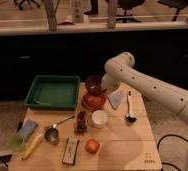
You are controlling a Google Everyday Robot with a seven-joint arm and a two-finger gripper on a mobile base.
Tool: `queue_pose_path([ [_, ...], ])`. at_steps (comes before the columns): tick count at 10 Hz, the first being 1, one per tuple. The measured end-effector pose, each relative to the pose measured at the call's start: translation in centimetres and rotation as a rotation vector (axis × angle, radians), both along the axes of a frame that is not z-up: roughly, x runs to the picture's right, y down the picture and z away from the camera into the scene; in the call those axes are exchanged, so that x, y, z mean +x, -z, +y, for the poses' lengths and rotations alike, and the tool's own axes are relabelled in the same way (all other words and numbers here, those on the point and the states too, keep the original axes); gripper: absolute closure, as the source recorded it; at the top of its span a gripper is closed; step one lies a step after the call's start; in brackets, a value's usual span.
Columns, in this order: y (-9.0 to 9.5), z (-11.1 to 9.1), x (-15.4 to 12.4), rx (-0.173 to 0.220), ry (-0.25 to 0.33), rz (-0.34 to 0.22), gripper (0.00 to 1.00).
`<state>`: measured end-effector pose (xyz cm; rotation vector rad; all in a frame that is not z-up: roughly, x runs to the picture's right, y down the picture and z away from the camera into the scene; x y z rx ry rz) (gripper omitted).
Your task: Stack bowls into tray
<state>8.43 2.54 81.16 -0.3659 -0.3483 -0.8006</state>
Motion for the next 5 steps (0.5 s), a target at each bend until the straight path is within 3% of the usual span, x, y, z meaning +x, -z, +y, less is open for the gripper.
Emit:
queue_pose_path([
  [5,-2.6,2.7,-1.6,0.0,0.056,-0.02,0.95],
])
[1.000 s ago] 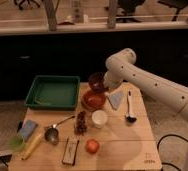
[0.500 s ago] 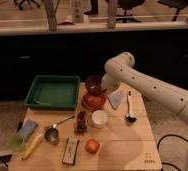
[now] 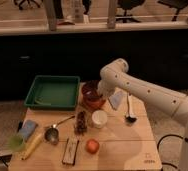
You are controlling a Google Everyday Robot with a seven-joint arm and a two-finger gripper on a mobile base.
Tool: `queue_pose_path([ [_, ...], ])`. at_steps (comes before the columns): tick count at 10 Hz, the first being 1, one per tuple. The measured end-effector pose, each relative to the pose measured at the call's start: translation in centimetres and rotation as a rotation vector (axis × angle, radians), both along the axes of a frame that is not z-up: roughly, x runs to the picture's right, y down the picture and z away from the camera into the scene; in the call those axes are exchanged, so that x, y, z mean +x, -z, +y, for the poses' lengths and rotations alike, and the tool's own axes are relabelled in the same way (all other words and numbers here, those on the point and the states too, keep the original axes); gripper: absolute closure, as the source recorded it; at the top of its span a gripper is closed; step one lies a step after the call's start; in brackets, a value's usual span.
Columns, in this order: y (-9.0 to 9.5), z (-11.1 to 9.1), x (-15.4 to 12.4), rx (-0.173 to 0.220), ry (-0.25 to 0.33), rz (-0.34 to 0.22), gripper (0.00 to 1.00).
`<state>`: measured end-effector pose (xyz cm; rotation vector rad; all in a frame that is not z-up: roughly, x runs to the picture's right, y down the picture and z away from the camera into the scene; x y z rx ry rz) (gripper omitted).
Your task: Stack bowls into tray
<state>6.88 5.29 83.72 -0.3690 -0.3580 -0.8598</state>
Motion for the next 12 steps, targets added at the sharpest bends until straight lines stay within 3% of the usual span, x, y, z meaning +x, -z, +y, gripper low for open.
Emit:
queue_pose_path([
  [1,-0.5,0.2,0.0,0.007,-0.005,0.003,0.9],
  [7,-2.3,0.4,0.2,0.038,-0.04,0.009,0.28],
  [9,-2.4,0.1,0.1,0.04,-0.045,0.008,0.2],
  [12,-2.7,-0.1,0.0,0.024,-0.033,0.005,0.2],
])
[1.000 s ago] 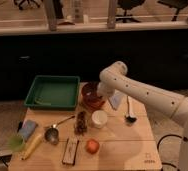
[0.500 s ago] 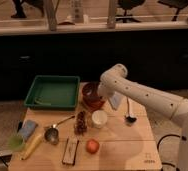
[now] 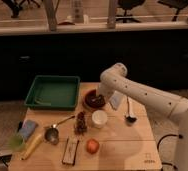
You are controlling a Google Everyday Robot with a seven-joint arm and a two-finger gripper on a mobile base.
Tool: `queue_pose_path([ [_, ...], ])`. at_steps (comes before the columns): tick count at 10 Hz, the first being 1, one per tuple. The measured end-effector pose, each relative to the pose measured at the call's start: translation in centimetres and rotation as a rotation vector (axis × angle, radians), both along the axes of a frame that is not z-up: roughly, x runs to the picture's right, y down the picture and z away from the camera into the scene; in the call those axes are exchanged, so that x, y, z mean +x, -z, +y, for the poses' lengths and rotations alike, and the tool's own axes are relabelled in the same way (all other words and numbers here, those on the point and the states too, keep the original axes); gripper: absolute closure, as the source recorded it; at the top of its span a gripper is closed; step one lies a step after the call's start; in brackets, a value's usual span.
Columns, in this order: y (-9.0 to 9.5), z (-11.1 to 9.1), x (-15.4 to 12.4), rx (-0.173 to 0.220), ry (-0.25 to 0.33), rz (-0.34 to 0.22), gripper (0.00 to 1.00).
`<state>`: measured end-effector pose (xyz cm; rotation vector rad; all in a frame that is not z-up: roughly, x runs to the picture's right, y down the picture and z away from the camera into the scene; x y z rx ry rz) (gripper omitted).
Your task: Stack bowls into tray
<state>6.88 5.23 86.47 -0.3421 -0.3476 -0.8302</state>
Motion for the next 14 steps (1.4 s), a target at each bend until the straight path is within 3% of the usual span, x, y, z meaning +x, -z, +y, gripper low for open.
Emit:
queue_pose_path([
  [5,-0.7,0.7,-0.1,-0.036,0.014,-0.011,0.2],
  [11,-3.4,3.9,-0.3,-0.074,-0.019,-0.051,0.2],
  [12,-3.9,4.3,-0.2,-0.081,-0.021,-0.05,0.23],
  [14,-5.3,5.4,-0.3,-0.096,-0.018,-0.047,0.45],
])
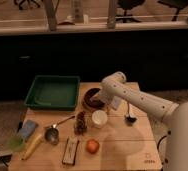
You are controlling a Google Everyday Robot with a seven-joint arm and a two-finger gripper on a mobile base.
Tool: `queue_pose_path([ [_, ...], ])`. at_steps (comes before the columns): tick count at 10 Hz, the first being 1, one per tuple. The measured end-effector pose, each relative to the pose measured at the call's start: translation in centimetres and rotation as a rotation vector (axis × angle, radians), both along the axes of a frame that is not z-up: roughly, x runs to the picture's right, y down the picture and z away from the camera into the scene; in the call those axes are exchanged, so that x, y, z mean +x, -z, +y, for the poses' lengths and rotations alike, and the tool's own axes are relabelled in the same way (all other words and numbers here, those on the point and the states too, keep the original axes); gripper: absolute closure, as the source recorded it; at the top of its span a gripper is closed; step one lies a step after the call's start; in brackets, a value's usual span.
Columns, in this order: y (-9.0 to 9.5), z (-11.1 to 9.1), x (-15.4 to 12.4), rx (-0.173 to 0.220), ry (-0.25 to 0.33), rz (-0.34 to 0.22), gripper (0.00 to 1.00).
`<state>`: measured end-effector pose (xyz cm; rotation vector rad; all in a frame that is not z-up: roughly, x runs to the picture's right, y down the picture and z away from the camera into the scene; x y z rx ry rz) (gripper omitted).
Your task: Stack bowls into tray
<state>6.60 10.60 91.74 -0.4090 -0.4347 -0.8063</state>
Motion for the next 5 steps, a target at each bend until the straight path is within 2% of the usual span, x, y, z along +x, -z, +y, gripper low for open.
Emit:
queue_pose_path([
  [2,-0.44,0.08,0.06,-0.006,0.002,0.002,0.62],
  [3,-0.55,-0.16,0.3,-0.004,-0.001,0.003,0.75],
  [5,-0.46,-0.69,0.09,0.002,0.001,-0.005,0.93],
])
